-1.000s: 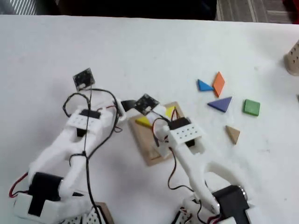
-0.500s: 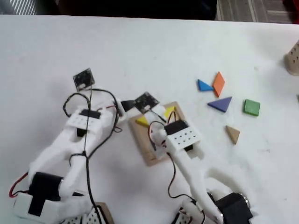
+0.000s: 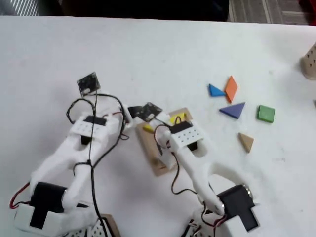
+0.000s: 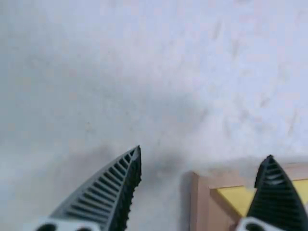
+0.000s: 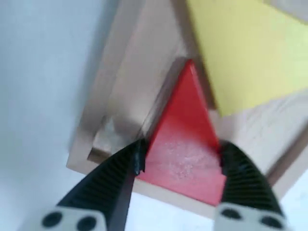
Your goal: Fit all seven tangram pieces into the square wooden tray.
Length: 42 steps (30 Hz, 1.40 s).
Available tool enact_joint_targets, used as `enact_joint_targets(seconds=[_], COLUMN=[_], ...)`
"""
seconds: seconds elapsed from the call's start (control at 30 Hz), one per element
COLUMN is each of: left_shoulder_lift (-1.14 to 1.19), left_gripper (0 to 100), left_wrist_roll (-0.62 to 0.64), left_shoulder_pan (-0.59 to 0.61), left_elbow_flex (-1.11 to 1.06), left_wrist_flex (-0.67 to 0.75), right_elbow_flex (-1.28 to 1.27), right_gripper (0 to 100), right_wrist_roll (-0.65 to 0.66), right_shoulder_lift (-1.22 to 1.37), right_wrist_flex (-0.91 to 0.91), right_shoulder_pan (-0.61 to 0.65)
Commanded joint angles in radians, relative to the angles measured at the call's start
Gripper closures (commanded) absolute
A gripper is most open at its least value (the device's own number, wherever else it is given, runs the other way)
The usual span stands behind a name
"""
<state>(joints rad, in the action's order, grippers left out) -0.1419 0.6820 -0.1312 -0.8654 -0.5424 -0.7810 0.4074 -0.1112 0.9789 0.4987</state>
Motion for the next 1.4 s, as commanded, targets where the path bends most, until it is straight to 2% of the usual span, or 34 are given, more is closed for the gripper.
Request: enact_joint_targets(seconds=[0.0, 0.4, 0.53, 0.73, 0.8, 0.9, 1.0, 1.13, 1.37], left_shoulder_lift=[0.001, 0.001, 0.001, 0.002, 0.002, 0.002, 0.002, 0.002, 0.002], left_gripper=[63, 63, 63, 63, 63, 63, 63, 63, 63], left_wrist_roll=[0.008, 0.008, 0.008, 0.006, 0.006, 0.008, 0.009, 0.009, 0.008], left_shoulder_pan=[0.01, 0.008, 0.002, -0.024, -0.019, -0.001, 0.012, 0.015, 0.015], left_elbow_flex=[0.051, 0.051, 0.048, 0.044, 0.048, 0.052, 0.054, 0.054, 0.054], left_wrist_flex=[-0.008, -0.009, -0.003, -0.003, -0.002, -0.002, -0.002, -0.002, -0.002], right_elbow_flex=[0.029, 0.025, -0.032, -0.164, -0.173, -0.173, -0.186, -0.184, -0.161], right_gripper=[95.4, 98.1, 98.1, 97.6, 92.8, 80.2, 71.7, 70.7, 70.7], right_wrist_roll=[0.025, 0.017, 0.025, 0.011, -0.058, -0.178, -0.183, -0.178, -0.172], right_shoulder_lift=[0.008, -0.019, -0.133, -0.36, -0.403, -0.404, -0.367, -0.278, -0.219], right_wrist_flex=[0.031, 0.036, 0.05, 0.051, 0.05, 0.047, 0.024, -0.007, -0.013], right_shoulder_pan=[-0.002, -0.042, -0.084, -0.031, -0.028, -0.007, 0.074, 0.15, 0.153])
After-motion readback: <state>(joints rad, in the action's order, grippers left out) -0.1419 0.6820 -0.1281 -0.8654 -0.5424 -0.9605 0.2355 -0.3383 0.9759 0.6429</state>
